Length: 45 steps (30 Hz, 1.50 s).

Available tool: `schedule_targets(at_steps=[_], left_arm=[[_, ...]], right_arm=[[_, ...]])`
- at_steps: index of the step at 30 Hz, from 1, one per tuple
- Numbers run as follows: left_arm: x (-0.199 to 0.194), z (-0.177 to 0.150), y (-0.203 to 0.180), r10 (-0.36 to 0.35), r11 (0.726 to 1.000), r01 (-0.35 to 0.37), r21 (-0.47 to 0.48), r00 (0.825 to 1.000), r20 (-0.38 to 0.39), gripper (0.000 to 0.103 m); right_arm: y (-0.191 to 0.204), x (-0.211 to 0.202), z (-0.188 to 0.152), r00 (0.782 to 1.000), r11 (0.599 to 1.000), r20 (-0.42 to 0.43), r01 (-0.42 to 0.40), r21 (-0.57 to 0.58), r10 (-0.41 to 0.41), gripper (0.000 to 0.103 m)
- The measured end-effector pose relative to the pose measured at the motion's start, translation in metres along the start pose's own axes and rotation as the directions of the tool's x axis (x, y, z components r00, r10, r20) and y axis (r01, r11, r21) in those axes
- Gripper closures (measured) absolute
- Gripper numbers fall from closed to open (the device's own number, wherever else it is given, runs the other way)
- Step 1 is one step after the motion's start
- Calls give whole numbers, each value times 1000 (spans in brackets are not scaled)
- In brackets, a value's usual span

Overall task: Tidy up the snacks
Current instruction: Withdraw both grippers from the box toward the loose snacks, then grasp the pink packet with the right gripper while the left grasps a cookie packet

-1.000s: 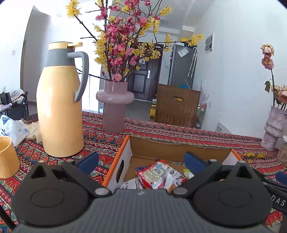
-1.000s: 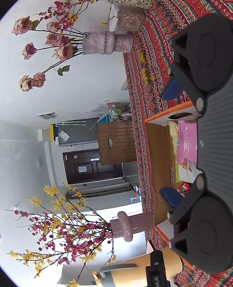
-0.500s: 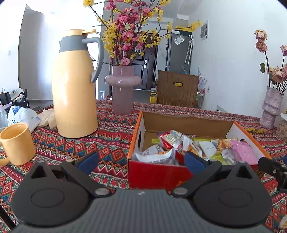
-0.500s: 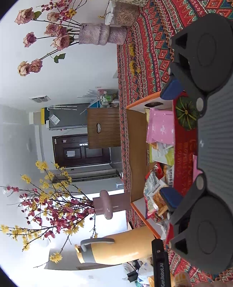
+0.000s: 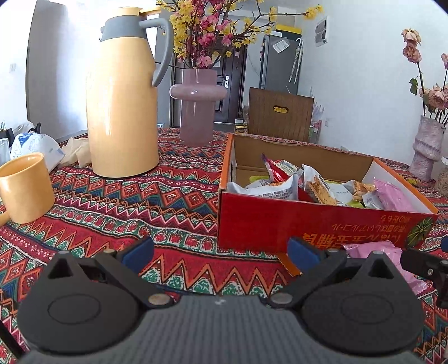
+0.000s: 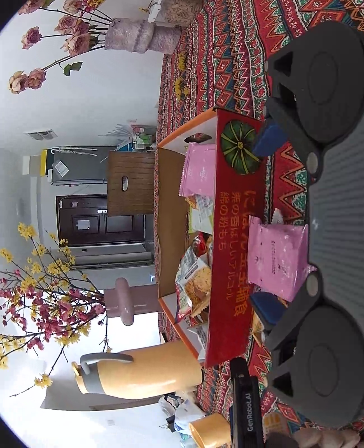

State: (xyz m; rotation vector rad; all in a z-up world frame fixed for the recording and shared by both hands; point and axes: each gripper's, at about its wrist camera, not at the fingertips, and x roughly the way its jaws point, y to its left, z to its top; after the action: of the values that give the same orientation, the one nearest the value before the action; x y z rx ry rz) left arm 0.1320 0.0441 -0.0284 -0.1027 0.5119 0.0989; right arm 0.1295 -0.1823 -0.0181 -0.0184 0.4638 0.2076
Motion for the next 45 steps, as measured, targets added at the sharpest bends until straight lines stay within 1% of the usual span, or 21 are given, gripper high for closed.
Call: schedule_targets(at_steps=[2,4,6,7,9,13,15,20,26,31,37,40,45], left_arm=[[1,0,2,1,1000,-1,-18,1000,-5,0],[2,-1,5,4,999,-5,-39,1000,-15,0],[3,-1,8,7,998,-8,-58,1000,-25,0],[4,0,10,2,998,-4,-65,1000,-30,0],[5,0,10,-2,998,0,-65,999,-35,0],[5,-1,8,-6,998,4,-58,999,-35,0],[5,-1,9,-7,998,4,-60,999,-36,0],[5,-1,9,-5,998,3,-61,999,-35,0],[5,-1,9,-4,998,2,-63,999,-35,0],[5,-2,9,-1,998,-1,-65,999,-35,0],[5,-2,9,-1,998,-2,-63,999,-38,0],[5,-2,8,1,998,-3,-59,999,-40,0],[7,-1,6,11,999,-14,-52,999,-52,0]], right_arm=[[6,4,1,1000,1000,-8,-4,-18,4,0],[12,10,1,1000,999,-21,-7,-33,6,4],[17,16,0,999,999,-40,-12,-46,10,11],[19,19,0,999,998,-50,-12,-55,10,13],[24,24,0,998,998,-64,-14,-68,9,19],[30,32,2,996,996,-85,-9,-84,2,22],[32,35,2,995,996,-95,-13,-88,4,30],[38,43,4,993,994,-116,-23,-102,11,31],[38,40,3,993,994,-118,-37,-102,25,41],[36,33,2,995,995,-97,-41,-90,32,42],[24,11,7,999,998,-16,-33,-56,32,42],[12,0,8,1000,999,12,-8,-33,9,42],[-13,-15,5,998,999,35,42,12,-43,42]])
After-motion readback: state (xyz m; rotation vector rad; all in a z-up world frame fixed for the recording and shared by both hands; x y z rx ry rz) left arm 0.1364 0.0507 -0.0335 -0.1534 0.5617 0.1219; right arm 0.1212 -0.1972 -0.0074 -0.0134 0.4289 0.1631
